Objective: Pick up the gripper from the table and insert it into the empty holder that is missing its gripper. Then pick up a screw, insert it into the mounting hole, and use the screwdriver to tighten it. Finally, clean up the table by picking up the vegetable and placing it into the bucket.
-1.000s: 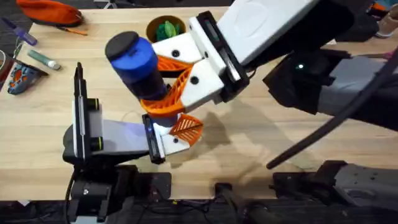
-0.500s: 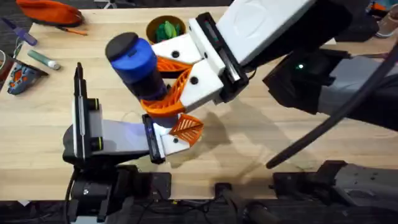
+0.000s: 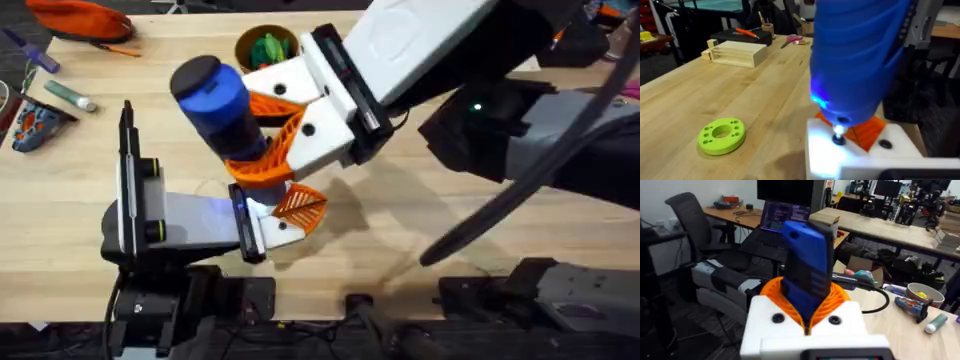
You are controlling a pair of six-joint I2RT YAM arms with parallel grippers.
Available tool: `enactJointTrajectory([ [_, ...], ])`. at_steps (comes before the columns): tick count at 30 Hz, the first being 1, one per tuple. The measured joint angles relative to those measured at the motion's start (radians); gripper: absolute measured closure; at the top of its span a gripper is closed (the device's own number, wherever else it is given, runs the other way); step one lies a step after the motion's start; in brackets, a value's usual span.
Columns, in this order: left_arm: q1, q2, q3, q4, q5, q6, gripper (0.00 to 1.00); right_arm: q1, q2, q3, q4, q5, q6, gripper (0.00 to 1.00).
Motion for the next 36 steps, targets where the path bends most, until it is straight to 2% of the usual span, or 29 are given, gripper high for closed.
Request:
enactJointTrajectory([
  [21, 0.0, 0.0, 0.0, 0.0, 0.0, 0.0, 0.987, 0.0, 0.013, 0.005, -0.002, 0.004, 0.0, 0.979],
  [27, 0.0, 0.0, 0.0, 0.0, -0.001, 0.0, 0.987, -0.009, 0.029, 0.01, 0.055, -0.009, 0.035, 0.979],
  [30, 0.0, 0.0, 0.0, 0.0, 0.0, 0.0, 0.987, -0.023, 0.039, 0.049, 0.057, -0.01, 0.067, 0.979],
  [31, 0.0, 0.0, 0.0, 0.0, 0.0, 0.0, 0.987, -0.04, 0.041, 0.13, 0.062, -0.012, 0.101, 0.979],
  [34, 0.0, 0.0, 0.0, 0.0, 0.0, 0.0, 0.987, -0.06, 0.04, 0.206, 0.065, -0.013, 0.139, 0.979],
  [36, 0.0, 0.0, 0.0, 0.0, 0.0, 0.0, 0.987, -0.089, 0.034, 0.27, -0.02, -0.029, 0.167, 0.979],
])
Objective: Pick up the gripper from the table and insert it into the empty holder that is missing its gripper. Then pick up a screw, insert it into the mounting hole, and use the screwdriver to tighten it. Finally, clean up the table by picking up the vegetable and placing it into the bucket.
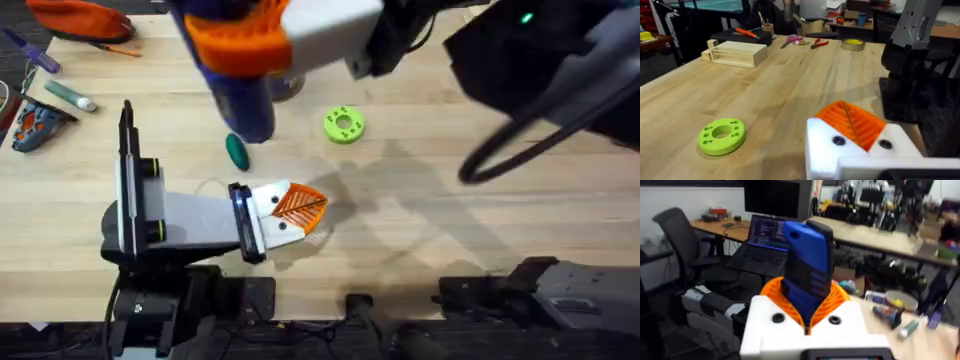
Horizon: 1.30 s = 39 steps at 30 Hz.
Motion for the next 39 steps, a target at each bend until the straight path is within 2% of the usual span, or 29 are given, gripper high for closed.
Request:
enactJointTrajectory([
  [8, 0.0, 0.0, 0.0, 0.0, 0.0, 0.0, 0.987, -0.084, -0.001, 0.036, -0.284, -0.009, 0.009, 0.979],
  [12, 0.0, 0.0, 0.0, 0.0, 0.0, 0.0, 0.987, -0.173, -0.001, 0.048, -0.546, 0.002, -0.057, 0.979],
  [15, 0.0, 0.0, 0.0, 0.0, 0.0, 0.0, 0.987, -0.254, 0.0, 0.059, -0.772, 0.055, -0.153, 0.98],
  [18, 0.0, 0.0, 0.0, 0.0, 0.0, 0.0, 0.987, -0.331, 0.0, 0.084, -1.031, 0.185, -0.292, 0.98],
  [23, 0.0, 0.0, 0.0, 0.0, 0.0, 0.0, 0.987, -0.396, 0.001, 0.165, -1.378, 0.518, -0.565, 0.98],
  [29, 0.0, 0.0, 0.0, 0.0, 0.0, 0.0, 0.987, -0.402, 0.001, 0.246, -1.567, 0.824, -0.859, 0.98],
  [34, 0.0, 0.0, 0.0, 0.0, 0.0, 0.0, 0.987, -0.391, 0.001, 0.261, -1.715, 1.039, -1.088, 0.98],
  [37, 0.0, 0.0, 0.0, 0.0, 0.0, 0.0, 0.987, -0.387, 0.001, 0.261, -1.836, 1.128, -1.222, 0.98],
  [38, 0.0, 0.0, 0.0, 0.0, 0.0, 0.0, 0.987, -0.392, 0.013, 0.261, -1.916, 1.176, -1.337, 0.98],
  [39, 0.0, 0.0, 0.0, 0.0, 0.0, 0.0, 0.987, -0.395, 0.024, 0.261, -1.919, 1.184, -1.365, 0.98],
])
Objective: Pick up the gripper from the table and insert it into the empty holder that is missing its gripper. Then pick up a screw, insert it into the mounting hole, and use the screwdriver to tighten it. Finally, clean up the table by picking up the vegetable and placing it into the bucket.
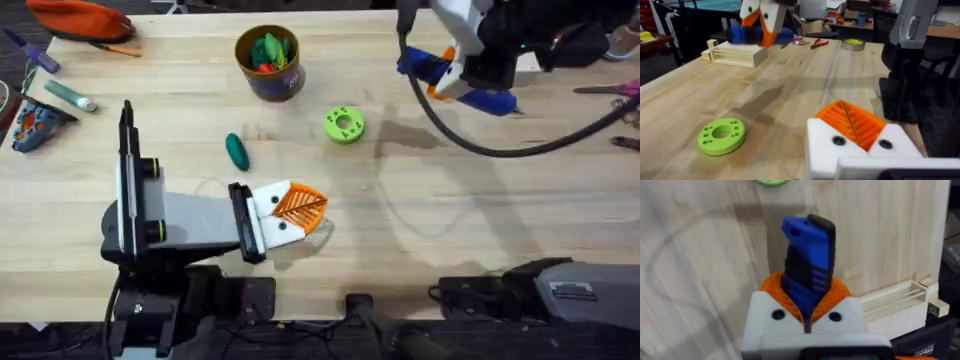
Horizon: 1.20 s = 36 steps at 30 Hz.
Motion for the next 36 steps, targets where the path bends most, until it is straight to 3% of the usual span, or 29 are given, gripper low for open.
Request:
enactJointTrajectory([
  [6, 0.0, 0.0, 0.0, 0.0, 0.0, 0.0, 0.987, -0.042, 0.193, 0.0, 0.02, 0.068, -0.184, 0.98],
  [19, 0.0, 0.0, 0.0, 0.0, 0.0, 0.0, 0.987, -0.067, 0.394, -0.012, 0.12, 0.075, -0.269, 0.98],
  [26, 0.0, 0.0, 0.0, 0.0, 0.0, 0.0, 0.987, -0.068, 0.413, -0.109, 0.203, 0.084, -0.286, 0.98],
  [36, 0.0, 0.0, 0.0, 0.0, 0.0, 0.0, 0.987, -0.068, 0.409, -0.116, 0.22, 0.091, -0.284, 0.973],
])
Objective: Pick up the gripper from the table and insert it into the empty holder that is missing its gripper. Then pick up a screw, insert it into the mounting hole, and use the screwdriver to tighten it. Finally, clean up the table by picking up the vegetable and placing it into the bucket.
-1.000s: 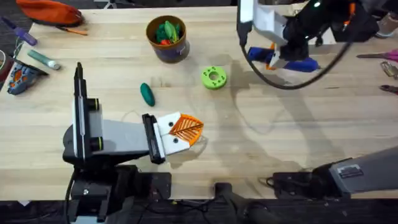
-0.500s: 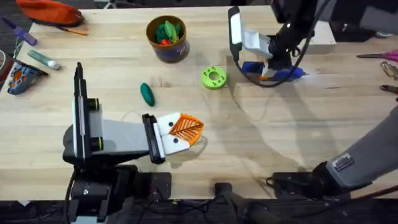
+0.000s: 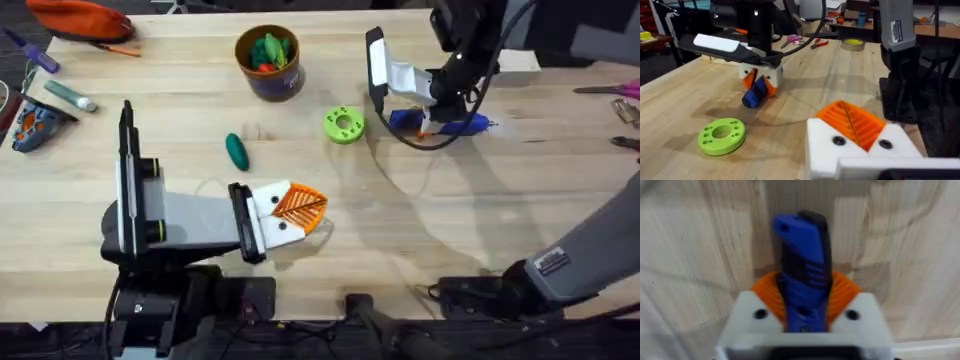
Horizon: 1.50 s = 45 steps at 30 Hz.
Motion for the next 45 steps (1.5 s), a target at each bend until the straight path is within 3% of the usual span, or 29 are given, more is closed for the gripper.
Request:
enactJointTrajectory([
  [1, 0.0, 0.0, 0.0, 0.0, 0.0, 0.0, 0.987, 0.0, 0.0, 0.0, 0.001, 0.001, 0.007, 0.909],
  [6, 0.0, 0.0, 0.0, 0.0, 0.0, 0.0, 0.987, -0.004, -0.006, 0.0, 0.033, 0.007, 0.023, 0.174],
  [7, 0.0, 0.0, 0.0, 0.0, 0.0, 0.0, 0.987, -0.004, -0.008, 0.0, 0.037, 0.007, 0.025, 0.067],
  [8, 0.0, 0.0, 0.0, 0.0, 0.0, 0.0, 0.987, -0.004, -0.011, 0.0, 0.035, 0.007, 0.028, 0.031],
  [19, 0.0, 0.0, 0.0, 0.0, 0.0, 0.0, 0.987, -0.003, -0.097, -0.014, -0.011, 0.007, 0.098, 0.019],
  [26, 0.0, 0.0, 0.0, 0.0, 0.0, 0.0, 0.987, -0.003, -0.338, -0.014, -0.052, -0.042, 0.14, 0.019],
  [30, 0.0, 0.0, 0.0, 0.0, 0.0, 0.0, 0.987, -0.003, -0.47, -0.013, 0.03, -0.107, 0.205, 0.019],
  [33, 0.0, 0.0, 0.0, 0.0, 0.0, 0.0, 0.987, -0.003, -0.532, 0.005, 0.144, -0.137, 0.316, 0.019],
  [38, 0.0, 0.0, 0.0, 0.0, 0.0, 0.0, 0.987, -0.003, -0.583, 0.066, 0.302, -0.159, 0.649, 0.019],
  [42, 0.0, 0.0, 0.0, 0.0, 0.0, 0.0, 0.987, -0.003, -0.631, 0.089, 0.274, -0.142, 0.943, 0.019],
  [45, 0.0, 0.0, 0.0, 0.0, 0.0, 0.0, 0.987, -0.003, -0.676, 0.089, 0.147, -0.09, 1.132, 0.018],
])
